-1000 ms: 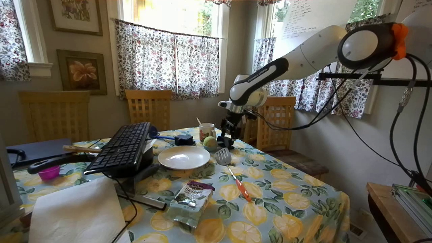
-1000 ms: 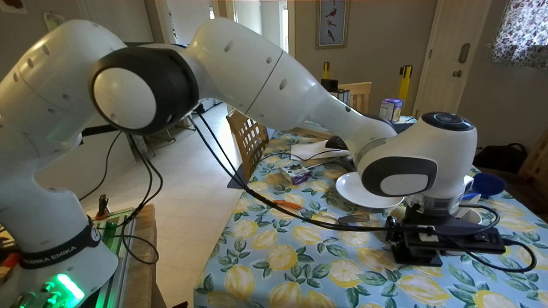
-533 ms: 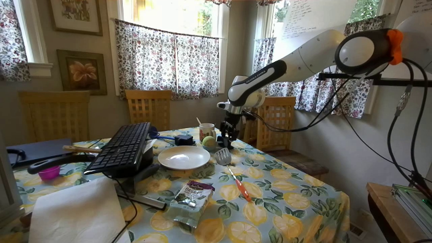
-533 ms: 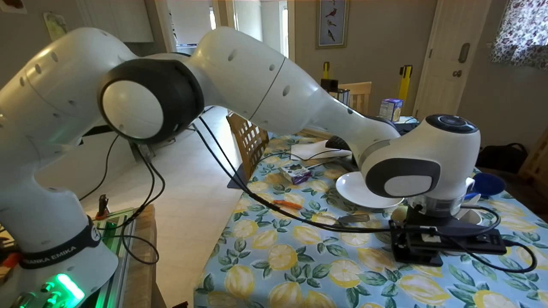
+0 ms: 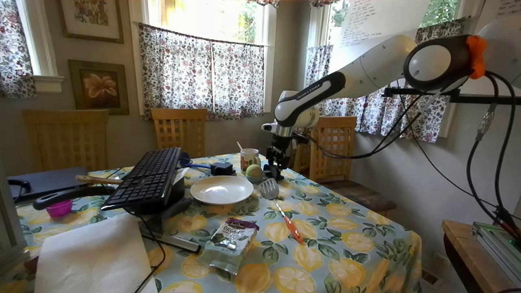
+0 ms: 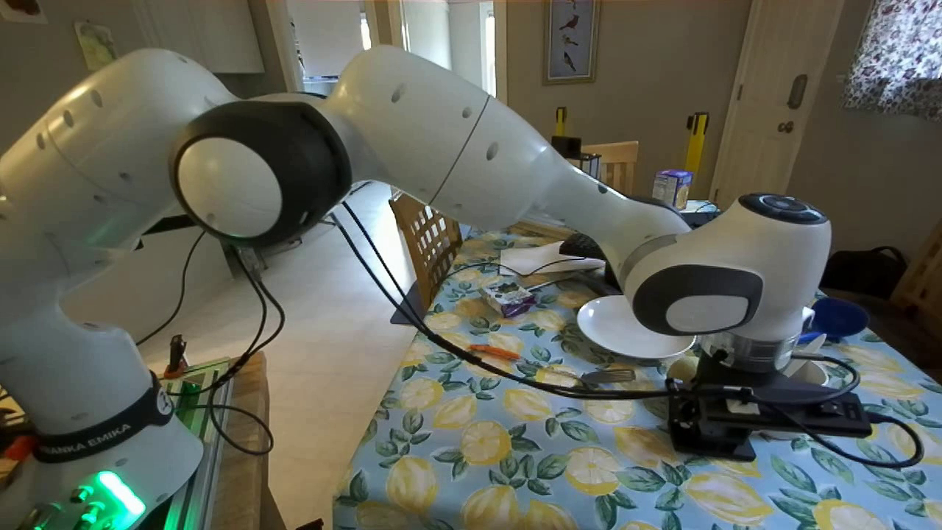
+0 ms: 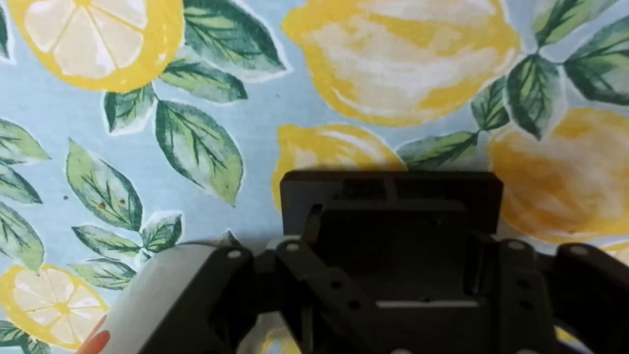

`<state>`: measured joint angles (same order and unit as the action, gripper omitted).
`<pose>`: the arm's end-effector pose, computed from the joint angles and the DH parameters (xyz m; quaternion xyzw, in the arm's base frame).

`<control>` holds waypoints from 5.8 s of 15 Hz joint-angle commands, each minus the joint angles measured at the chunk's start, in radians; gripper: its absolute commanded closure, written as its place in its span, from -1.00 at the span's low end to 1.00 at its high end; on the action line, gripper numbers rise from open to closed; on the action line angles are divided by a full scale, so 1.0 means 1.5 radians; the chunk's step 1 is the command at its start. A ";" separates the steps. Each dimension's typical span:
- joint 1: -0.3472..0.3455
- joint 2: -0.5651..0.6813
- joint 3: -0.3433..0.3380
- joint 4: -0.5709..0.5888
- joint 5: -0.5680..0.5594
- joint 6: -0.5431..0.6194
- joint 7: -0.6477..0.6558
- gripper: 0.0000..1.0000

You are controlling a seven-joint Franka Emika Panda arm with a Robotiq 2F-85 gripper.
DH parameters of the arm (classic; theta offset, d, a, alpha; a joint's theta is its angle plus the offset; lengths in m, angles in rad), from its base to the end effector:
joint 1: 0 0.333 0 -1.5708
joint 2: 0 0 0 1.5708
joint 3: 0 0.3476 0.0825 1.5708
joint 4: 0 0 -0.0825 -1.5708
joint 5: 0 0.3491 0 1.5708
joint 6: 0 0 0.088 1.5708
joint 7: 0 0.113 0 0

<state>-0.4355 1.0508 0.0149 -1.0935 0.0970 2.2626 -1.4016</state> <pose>0.7128 -0.3203 0.2124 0.8946 0.4406 0.0720 0.0189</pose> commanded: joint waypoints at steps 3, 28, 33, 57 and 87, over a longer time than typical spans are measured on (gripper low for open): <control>0.011 -0.082 -0.012 -0.102 -0.016 0.064 -0.023 0.35; 0.117 -0.238 -0.017 -0.274 -0.085 0.189 0.025 0.35; 0.175 -0.212 -0.074 -0.248 -0.160 0.209 0.109 0.35; 0.338 -0.087 -0.198 -0.116 -0.539 0.162 0.370 0.35; 0.394 -0.009 -0.130 -0.029 -0.959 -0.067 0.483 0.35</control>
<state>0.1473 0.9995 -0.1899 -1.1868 -1.2728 2.2092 -0.6725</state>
